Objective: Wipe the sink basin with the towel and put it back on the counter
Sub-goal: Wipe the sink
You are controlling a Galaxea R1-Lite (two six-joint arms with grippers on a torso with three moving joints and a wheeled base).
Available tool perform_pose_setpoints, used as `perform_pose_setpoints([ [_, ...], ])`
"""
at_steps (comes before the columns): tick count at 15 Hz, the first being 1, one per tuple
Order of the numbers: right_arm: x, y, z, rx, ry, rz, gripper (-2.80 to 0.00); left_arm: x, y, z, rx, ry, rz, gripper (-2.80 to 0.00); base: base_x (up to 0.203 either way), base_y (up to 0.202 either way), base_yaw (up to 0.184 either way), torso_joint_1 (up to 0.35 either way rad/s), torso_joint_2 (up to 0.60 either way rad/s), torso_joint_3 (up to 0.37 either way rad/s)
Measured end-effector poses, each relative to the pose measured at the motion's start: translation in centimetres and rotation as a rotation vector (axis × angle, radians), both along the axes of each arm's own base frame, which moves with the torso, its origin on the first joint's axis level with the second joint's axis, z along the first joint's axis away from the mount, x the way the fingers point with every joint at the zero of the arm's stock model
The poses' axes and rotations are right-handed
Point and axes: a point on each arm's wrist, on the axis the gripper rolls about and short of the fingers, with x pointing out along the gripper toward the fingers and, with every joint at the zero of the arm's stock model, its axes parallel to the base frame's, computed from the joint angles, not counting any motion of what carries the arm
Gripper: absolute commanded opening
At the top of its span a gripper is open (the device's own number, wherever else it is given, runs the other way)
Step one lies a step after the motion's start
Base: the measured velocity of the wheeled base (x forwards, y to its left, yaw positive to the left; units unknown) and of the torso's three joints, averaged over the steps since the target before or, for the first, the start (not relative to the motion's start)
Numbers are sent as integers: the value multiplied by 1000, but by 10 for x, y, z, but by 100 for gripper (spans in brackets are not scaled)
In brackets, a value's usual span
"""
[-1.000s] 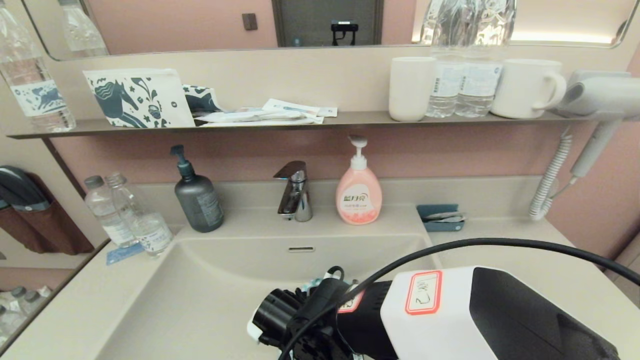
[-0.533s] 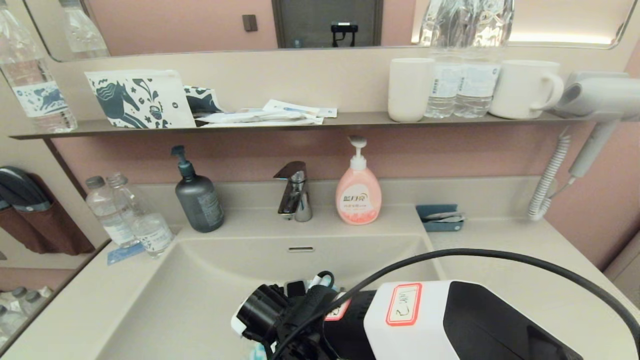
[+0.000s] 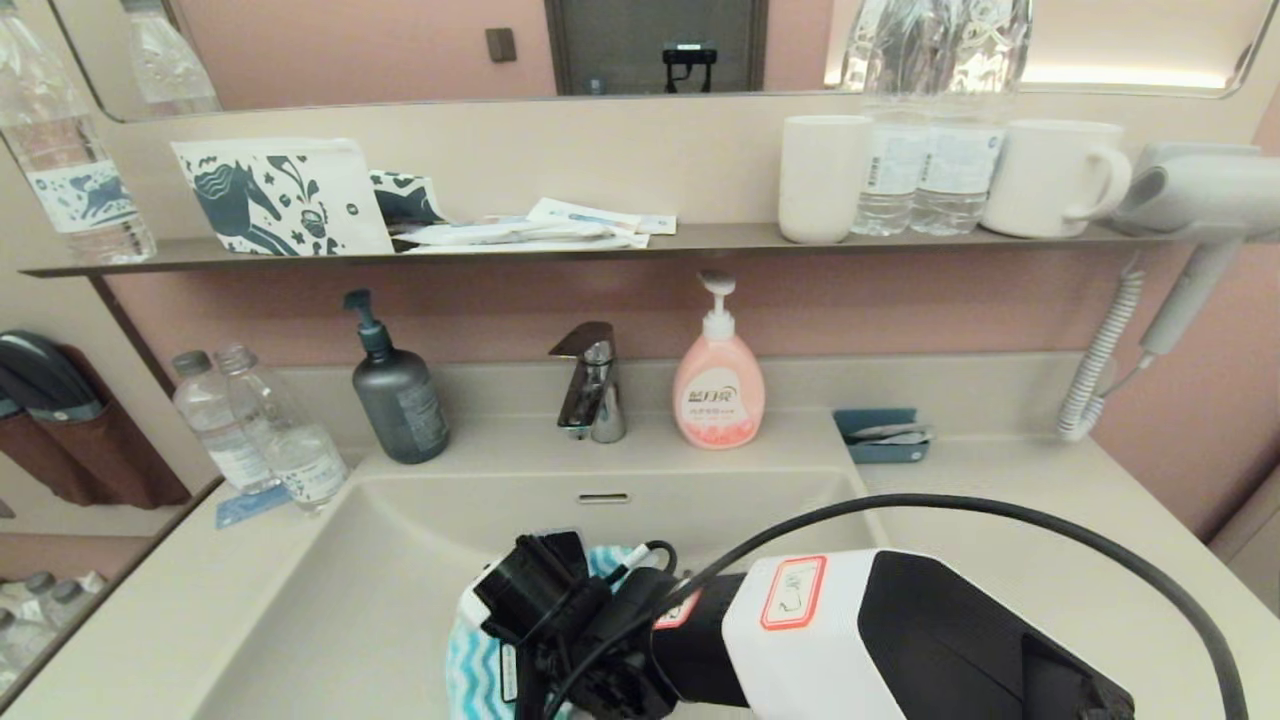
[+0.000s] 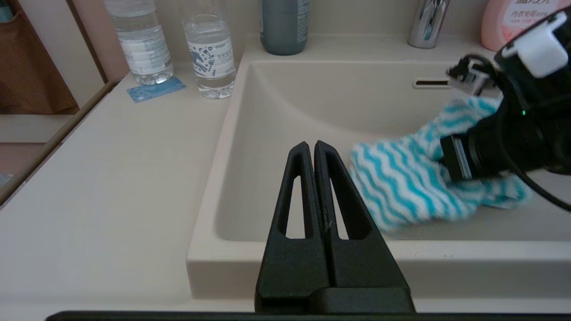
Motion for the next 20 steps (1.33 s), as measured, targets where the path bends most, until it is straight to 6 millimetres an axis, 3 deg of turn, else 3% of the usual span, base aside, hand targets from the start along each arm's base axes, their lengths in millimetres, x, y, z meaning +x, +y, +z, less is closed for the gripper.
perform_pose_setpoints([
  [5,40,-22,4,31,-54,-77,-280,0,0,0,0,0,0,-280,0,0,0,0,0,0],
  [13,69,-53,10,-7,-32,-149,-280,0,0,0,0,0,0,-280,0,0,0,0,0,0],
  [16,69,-67,14,-91,10,-174,-280,0,0,0,0,0,0,-280,0,0,0,0,0,0],
  [20,61,-87,13,-367,-10,-246,-280,0,0,0,0,0,0,-280,0,0,0,0,0,0],
])
